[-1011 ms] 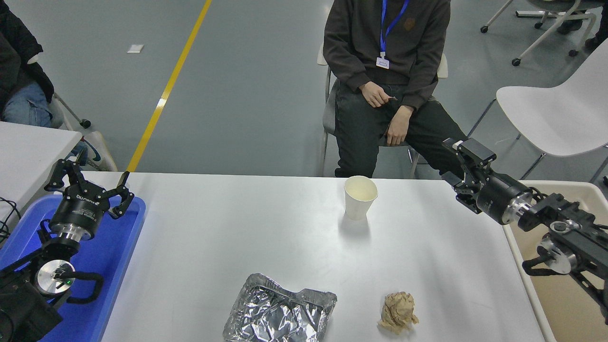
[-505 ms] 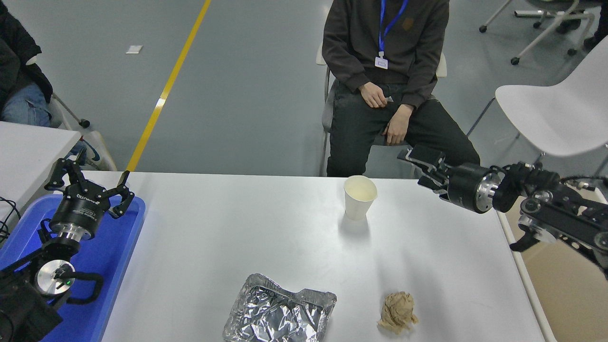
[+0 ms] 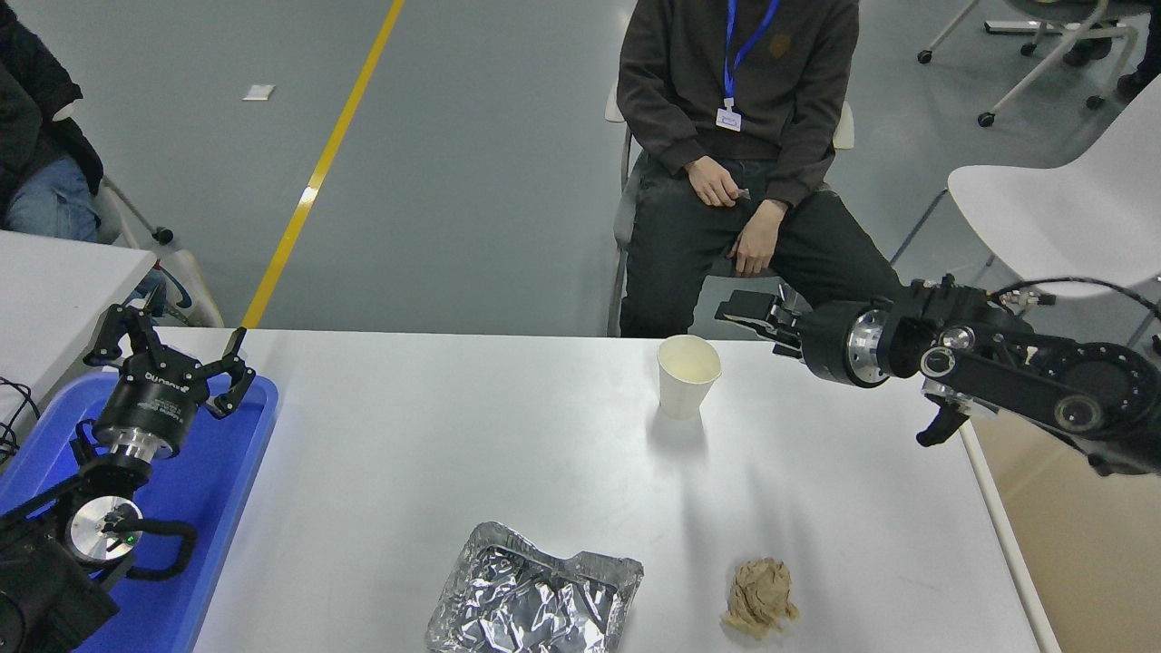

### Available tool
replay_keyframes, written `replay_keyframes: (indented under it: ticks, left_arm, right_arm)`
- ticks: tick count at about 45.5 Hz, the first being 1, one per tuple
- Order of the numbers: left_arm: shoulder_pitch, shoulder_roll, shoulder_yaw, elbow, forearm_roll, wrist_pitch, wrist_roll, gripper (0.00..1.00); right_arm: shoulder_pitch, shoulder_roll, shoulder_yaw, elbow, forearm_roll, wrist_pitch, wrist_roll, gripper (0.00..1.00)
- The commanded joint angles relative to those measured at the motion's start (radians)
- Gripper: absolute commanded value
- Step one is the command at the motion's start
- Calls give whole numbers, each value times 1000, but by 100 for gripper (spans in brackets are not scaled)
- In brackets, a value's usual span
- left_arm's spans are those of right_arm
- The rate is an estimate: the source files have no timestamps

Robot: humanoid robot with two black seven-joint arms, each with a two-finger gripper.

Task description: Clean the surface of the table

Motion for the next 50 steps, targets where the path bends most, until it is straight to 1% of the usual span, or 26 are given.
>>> replay_keyframes:
  ticks: [1,7,24,36,46,50]
  left_arm:
    - [0,0,0,0,0,0,0,100]
    - [0,0,0,0,0,0,0,100]
    - [0,0,0,0,0,0,0,100]
    - [0,0,0,0,0,0,0,100]
    - [0,0,0,0,0,0,0,100]
    - [-1,0,0,0,0,0,0,100]
  right_arm:
    - [33,59,-58,-64,0,5,-22,98]
    - [22,79,-59,-103,-1,5,-22,98]
    - [22,215,-147,-274,-2,3,-21,98]
    - [24,260,-159,-310,-2,2,-21,98]
    - [16,367,-162,-426,-10,3,-11,98]
    - [15,389,-183,-463,-14,3,-8,98]
